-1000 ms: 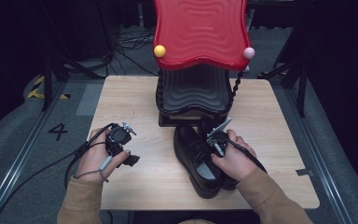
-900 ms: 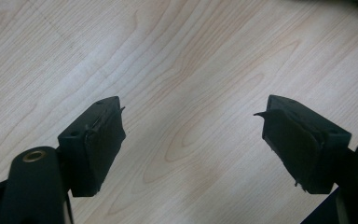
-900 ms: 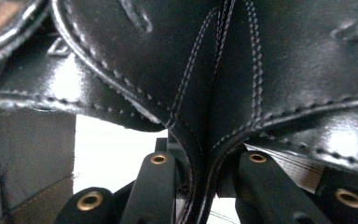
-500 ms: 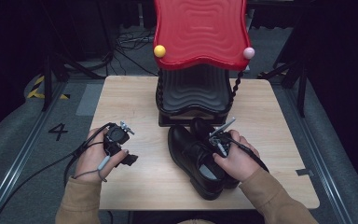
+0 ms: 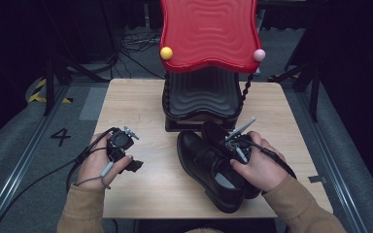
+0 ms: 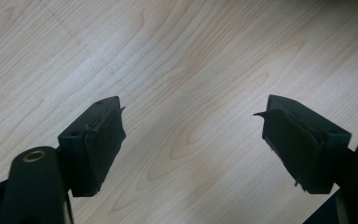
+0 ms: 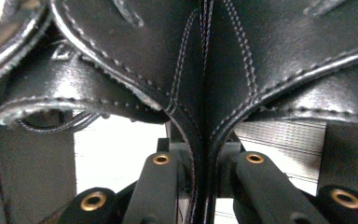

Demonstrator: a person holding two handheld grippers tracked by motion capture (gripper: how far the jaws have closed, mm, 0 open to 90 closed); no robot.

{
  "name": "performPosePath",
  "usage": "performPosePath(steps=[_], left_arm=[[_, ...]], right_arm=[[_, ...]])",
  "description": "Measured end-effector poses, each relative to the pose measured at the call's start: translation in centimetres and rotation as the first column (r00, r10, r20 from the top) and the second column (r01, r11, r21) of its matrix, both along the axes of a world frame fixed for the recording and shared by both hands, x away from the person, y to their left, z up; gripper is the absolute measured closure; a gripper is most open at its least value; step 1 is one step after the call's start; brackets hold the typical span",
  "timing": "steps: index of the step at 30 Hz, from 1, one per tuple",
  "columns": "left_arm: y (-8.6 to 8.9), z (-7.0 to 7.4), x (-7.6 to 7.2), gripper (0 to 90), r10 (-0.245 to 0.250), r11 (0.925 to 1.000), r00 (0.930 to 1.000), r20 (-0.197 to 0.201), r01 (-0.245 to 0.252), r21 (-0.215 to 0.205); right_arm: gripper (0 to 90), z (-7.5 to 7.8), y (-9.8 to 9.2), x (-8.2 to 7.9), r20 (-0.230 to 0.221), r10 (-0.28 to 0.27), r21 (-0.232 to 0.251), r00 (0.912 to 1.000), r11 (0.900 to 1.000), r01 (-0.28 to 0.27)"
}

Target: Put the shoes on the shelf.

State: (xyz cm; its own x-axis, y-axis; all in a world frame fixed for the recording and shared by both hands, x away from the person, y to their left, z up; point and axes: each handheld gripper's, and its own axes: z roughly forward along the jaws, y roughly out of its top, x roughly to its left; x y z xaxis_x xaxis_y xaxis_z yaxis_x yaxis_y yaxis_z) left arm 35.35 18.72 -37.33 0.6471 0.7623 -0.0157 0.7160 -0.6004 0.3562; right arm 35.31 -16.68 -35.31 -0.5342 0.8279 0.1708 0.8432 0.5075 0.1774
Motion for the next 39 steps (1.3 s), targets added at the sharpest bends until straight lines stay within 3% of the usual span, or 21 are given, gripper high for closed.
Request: performPosePath(steps=[39], left_arm=[[0.6,0.5,-0.3,21.1,0.018,0.9997,0.9997,0.014,-0.017,-0.017]], right_arm=[[82.8,14.3,-1.9,-1.0,0.104,0.029,0.072,0.9941,0.997,-0.037]])
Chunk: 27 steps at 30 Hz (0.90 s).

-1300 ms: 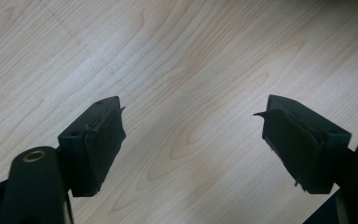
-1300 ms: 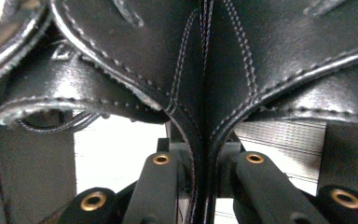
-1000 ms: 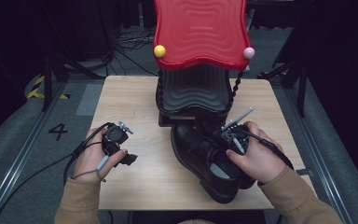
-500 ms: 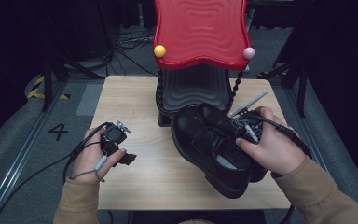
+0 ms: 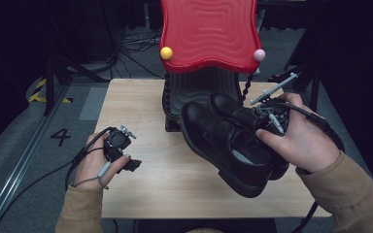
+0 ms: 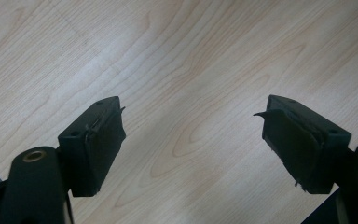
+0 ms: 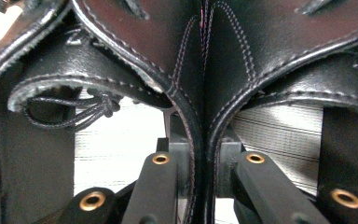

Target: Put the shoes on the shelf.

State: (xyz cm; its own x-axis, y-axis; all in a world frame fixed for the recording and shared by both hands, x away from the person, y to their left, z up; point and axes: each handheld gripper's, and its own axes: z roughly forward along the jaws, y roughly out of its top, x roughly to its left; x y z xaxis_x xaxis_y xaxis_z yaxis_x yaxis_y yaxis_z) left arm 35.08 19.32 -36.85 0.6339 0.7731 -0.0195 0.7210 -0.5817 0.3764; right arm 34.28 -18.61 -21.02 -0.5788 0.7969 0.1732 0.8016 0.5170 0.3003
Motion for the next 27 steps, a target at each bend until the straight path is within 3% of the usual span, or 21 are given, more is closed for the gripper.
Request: performPosePath(steps=[15,27], left_arm=[[0.4,-0.4,0.1,21.1,0.006,1.0000,0.9998,-0.018,-0.006,-0.002],[0.9,-0.3,0.1,21.1,0.019,0.9997,0.9998,-0.009,-0.019,-0.013]], right_arm=[[82.9,5.3,-0.8,-0.5,0.013,0.018,0.037,0.9998,0.999,-0.018],[82.9,9.9,-0.7,-0.1,0.062,-0.007,0.044,0.9981,0.999,0.004]])
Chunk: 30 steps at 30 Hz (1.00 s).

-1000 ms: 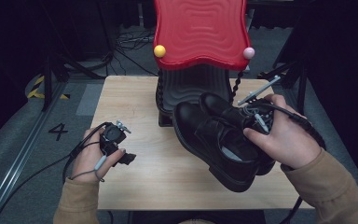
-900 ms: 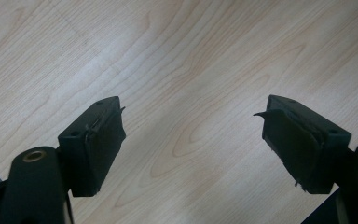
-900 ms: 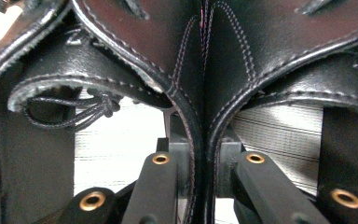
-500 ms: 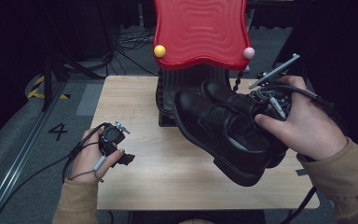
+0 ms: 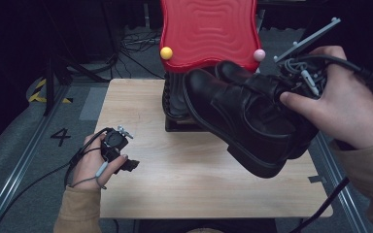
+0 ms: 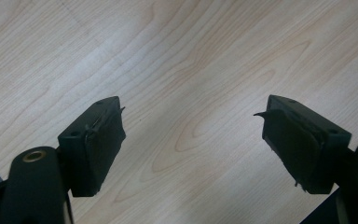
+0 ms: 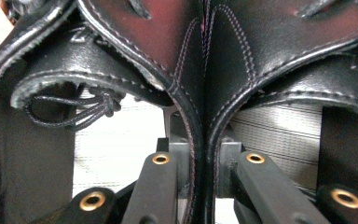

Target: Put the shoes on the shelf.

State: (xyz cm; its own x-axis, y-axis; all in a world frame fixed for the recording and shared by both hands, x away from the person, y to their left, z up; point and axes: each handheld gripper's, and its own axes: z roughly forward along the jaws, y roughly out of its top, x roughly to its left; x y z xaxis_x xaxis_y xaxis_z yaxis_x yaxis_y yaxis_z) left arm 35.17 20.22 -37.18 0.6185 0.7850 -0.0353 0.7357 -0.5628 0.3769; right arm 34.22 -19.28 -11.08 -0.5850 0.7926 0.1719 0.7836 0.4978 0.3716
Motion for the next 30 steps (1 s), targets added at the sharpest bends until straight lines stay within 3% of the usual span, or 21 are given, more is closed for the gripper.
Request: performPosePath(steps=[5,10,19,21,22,30], left_arm=[[0.0,0.1,0.0,21.1,0.000,1.0000,1.0000,0.000,0.000,-0.006],[0.0,0.1,0.0,21.1,0.002,1.0000,1.0000,0.008,-0.002,-0.001],[0.2,0.2,-0.2,21.0,0.005,1.0000,0.9999,0.015,-0.005,-0.006],[0.2,0.1,-0.2,21.1,0.004,1.0000,0.9999,0.015,-0.004,-0.004],[0.2,0.1,-0.3,21.1,0.006,0.9999,0.9999,0.011,-0.006,-0.009],[0.4,-0.2,-0.7,21.1,0.007,1.0000,0.9999,0.007,-0.007,0.000]], right_arm=[[82.9,2.1,0.6,0.8,0.034,-0.016,0.008,0.9993,1.000,0.016],[82.9,3.9,1.7,2.8,0.059,-0.043,0.019,0.9973,0.999,0.042],[82.9,5.9,3.6,7.6,0.094,-0.105,0.029,0.9900,0.994,0.103],[82.9,6.0,3.7,7.9,0.096,-0.111,0.030,0.9892,0.994,0.108],[82.9,6.4,3.9,8.9,0.108,-0.129,0.032,0.9857,0.991,0.127],[82.8,7.6,4.7,11.9,0.137,-0.190,0.045,0.9723,0.982,0.185]])
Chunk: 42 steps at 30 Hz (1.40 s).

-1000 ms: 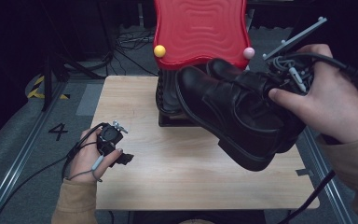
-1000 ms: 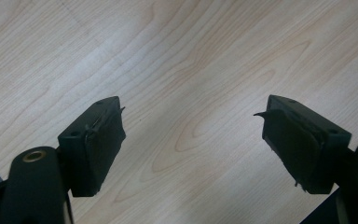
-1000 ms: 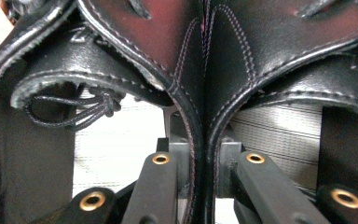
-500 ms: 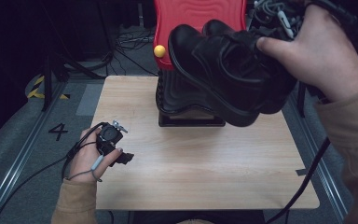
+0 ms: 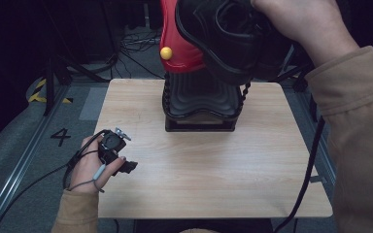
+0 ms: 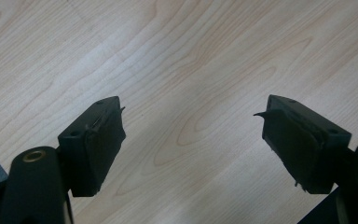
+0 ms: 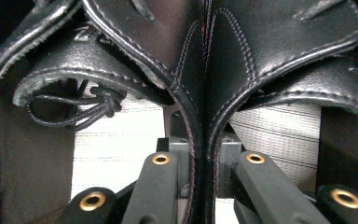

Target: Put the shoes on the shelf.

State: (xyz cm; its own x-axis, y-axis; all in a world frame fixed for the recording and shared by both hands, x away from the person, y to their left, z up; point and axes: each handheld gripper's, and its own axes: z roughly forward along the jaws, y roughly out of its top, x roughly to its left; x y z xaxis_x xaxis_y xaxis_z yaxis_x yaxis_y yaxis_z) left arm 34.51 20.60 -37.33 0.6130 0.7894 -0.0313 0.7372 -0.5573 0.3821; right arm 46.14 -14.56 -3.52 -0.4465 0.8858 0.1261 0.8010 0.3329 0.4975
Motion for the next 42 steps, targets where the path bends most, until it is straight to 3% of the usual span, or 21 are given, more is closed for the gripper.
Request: performPosePath(steps=[6,10,15,24,33,35,39,42], left_arm=[[0.2,0.1,-0.1,21.1,0.000,1.0000,1.0000,0.006,0.000,-0.005],[0.3,0.0,0.0,21.1,0.001,1.0000,1.0000,0.004,-0.001,-0.010],[0.8,0.0,0.1,21.1,0.007,0.9997,0.9999,0.008,-0.007,-0.021],[0.9,-0.4,0.5,21.1,0.001,0.9993,1.0000,-0.006,-0.002,-0.036],[1.0,-0.4,0.6,21.0,0.004,0.9991,1.0000,-0.003,-0.004,-0.042],[1.0,-0.3,0.5,21.1,0.006,0.9990,1.0000,0.001,-0.006,-0.045],[0.9,-0.3,0.5,21.1,0.003,0.9991,1.0000,0.001,-0.002,-0.042],[0.9,-0.2,0.4,21.1,0.002,0.9991,1.0000,0.003,-0.001,-0.042]], right_arm=[[82.8,0.7,1.0,1.8,0.019,-0.039,0.002,0.9990,0.999,0.039],[82.7,1.0,1.4,3.6,0.030,-0.075,0.031,0.9967,0.997,0.074],[82.7,1.3,1.8,5.1,0.070,-0.117,0.028,0.9907,0.993,0.115],[82.6,0.9,3.6,7.6,0.180,-0.185,0.021,0.9661,0.983,0.184],[82.4,-0.5,5.0,9.3,0.226,-0.221,0.025,0.9485,0.975,0.222],[82.0,-1.0,5.5,9.6,0.254,-0.229,0.019,0.9395,0.972,0.232],[81.7,-1.6,5.8,9.8,0.265,-0.245,0.027,0.9327,0.969,0.247],[81.5,-2.1,6.0,10.0,0.260,-0.245,0.020,0.9341,0.968,0.248]])
